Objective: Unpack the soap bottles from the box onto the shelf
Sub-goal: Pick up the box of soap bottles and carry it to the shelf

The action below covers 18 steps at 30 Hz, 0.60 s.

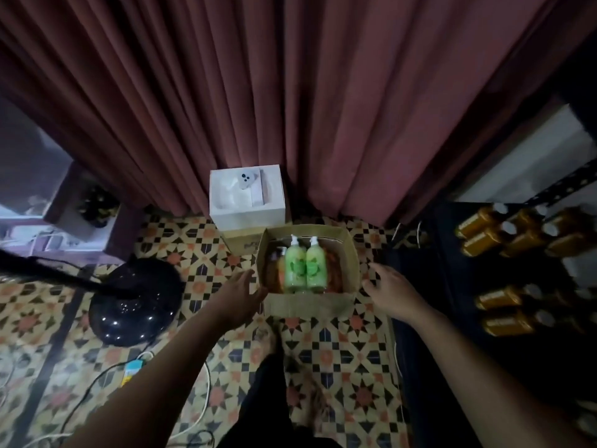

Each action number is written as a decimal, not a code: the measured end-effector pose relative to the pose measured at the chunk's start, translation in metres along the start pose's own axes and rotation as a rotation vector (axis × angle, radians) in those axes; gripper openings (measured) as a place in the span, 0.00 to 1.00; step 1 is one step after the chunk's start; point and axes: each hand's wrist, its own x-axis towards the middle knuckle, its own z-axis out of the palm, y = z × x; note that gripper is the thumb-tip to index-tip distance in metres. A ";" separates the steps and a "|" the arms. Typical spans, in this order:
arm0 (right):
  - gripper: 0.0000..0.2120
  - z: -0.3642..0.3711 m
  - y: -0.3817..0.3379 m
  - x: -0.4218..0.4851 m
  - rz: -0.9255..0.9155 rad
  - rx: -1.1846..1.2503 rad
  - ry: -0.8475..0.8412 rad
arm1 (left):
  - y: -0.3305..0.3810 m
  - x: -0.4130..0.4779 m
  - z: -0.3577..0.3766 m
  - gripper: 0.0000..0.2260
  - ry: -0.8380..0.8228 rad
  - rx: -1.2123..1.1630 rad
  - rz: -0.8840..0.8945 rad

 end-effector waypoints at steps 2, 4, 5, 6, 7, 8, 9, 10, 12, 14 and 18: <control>0.27 0.007 0.008 0.055 0.076 0.021 -0.032 | -0.008 0.055 0.001 0.25 -0.078 0.011 -0.033; 0.26 0.012 0.013 0.085 0.132 0.033 -0.047 | -0.012 0.087 -0.001 0.25 -0.124 0.039 -0.052; 0.26 0.018 0.018 0.106 0.168 0.037 -0.059 | -0.019 0.109 0.002 0.25 -0.159 0.053 -0.063; 0.25 0.024 0.023 0.126 0.194 0.035 -0.064 | -0.024 0.128 0.005 0.25 -0.180 0.068 -0.077; 0.24 0.030 0.029 0.144 0.212 0.027 -0.081 | -0.029 0.146 0.008 0.24 -0.212 0.082 -0.082; 0.23 0.040 0.037 0.165 0.231 0.016 -0.091 | -0.033 0.166 0.012 0.23 -0.237 0.102 -0.092; 0.22 0.047 0.045 0.184 0.241 0.010 -0.103 | -0.036 0.184 0.016 0.23 -0.251 0.111 -0.102; 0.21 0.058 0.056 0.209 0.263 0.015 -0.114 | -0.043 0.209 0.026 0.23 -0.272 0.127 -0.131; 0.20 0.069 0.068 0.245 0.303 0.041 -0.106 | -0.059 0.251 0.042 0.25 -0.281 0.103 -0.182; 0.20 0.082 0.087 0.279 0.349 0.061 -0.086 | -0.080 0.293 0.062 0.26 -0.256 0.030 -0.256; 0.25 0.111 0.123 0.336 0.477 0.140 -0.038 | -0.110 0.363 0.097 0.27 -0.209 -0.031 -0.456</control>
